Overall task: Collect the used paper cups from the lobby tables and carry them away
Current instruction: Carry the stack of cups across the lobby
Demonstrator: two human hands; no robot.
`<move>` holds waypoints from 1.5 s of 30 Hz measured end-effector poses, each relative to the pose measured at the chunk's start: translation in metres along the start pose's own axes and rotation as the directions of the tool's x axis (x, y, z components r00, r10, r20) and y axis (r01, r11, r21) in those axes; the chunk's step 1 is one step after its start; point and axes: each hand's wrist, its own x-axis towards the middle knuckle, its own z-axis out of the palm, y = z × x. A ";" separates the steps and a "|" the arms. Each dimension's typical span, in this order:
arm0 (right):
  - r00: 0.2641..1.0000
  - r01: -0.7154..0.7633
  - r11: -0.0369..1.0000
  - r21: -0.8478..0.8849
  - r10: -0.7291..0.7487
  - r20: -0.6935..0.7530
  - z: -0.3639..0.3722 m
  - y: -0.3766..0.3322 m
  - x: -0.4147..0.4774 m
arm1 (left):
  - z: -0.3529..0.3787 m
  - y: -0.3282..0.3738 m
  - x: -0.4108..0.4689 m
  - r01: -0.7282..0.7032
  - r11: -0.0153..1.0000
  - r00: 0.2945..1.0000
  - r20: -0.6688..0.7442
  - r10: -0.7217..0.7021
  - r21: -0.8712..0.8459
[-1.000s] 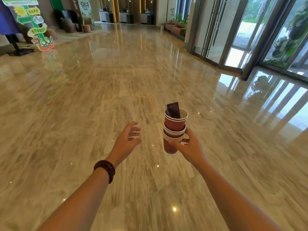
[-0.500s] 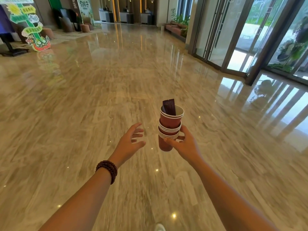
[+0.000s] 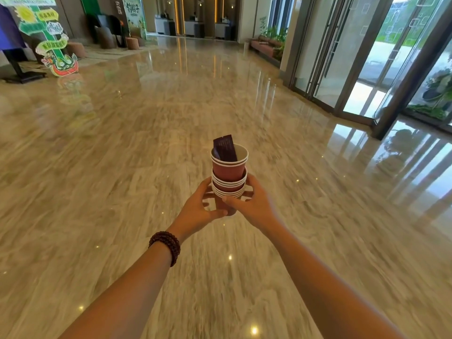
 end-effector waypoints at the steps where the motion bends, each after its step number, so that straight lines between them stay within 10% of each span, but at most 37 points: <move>1: 1.000 -0.003 1.000 0.003 0.003 0.003 0.001 0.003 0.013 | -0.001 -0.002 0.012 -0.001 1.000 1.000 -0.010 0.001 0.005; 45: 0.994 -0.105 0.994 -0.007 0.105 0.036 0.027 0.146 0.667 | -0.175 -0.157 0.645 0.025 0.999 0.969 -0.247 -0.016 0.033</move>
